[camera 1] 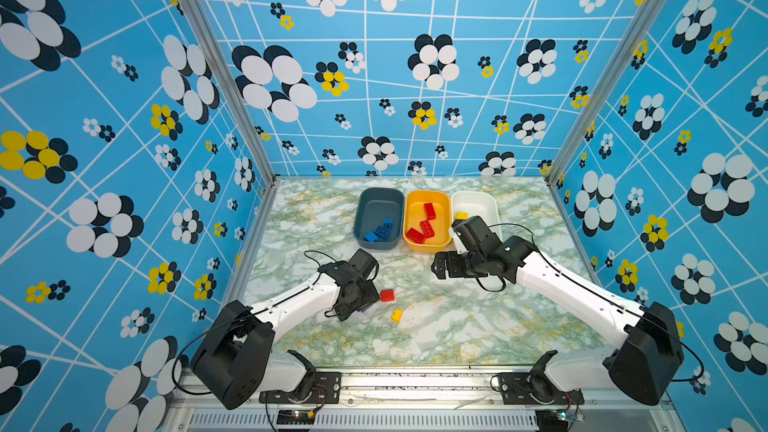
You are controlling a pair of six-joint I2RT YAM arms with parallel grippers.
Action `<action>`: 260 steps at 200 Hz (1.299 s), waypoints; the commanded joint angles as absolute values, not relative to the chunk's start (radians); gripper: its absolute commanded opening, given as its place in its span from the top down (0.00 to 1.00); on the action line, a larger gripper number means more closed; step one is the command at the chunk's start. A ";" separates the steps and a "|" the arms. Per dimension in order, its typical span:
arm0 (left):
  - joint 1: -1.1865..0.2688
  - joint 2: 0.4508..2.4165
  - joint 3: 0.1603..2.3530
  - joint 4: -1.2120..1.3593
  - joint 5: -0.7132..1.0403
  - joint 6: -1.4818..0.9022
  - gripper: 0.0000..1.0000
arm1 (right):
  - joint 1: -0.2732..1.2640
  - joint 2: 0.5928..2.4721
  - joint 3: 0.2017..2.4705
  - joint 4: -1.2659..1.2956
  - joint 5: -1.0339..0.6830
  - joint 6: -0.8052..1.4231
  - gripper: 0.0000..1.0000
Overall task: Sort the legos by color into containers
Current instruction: 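Draw the right gripper back while the left moves over the blue brick, then lower the left gripper onto the small blue brick and close it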
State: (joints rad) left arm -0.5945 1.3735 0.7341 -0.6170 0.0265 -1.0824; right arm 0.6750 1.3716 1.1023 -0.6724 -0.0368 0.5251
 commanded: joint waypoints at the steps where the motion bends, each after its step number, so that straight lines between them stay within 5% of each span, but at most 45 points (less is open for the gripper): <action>1: -0.601 1.410 0.751 -0.591 0.026 -1.115 0.20 | 0.681 1.337 1.073 -0.679 -0.039 0.553 0.01; 260: -0.601 1.501 0.784 -0.575 0.002 -1.117 0.52 | 0.680 1.287 1.040 -0.679 -0.020 0.548 0.01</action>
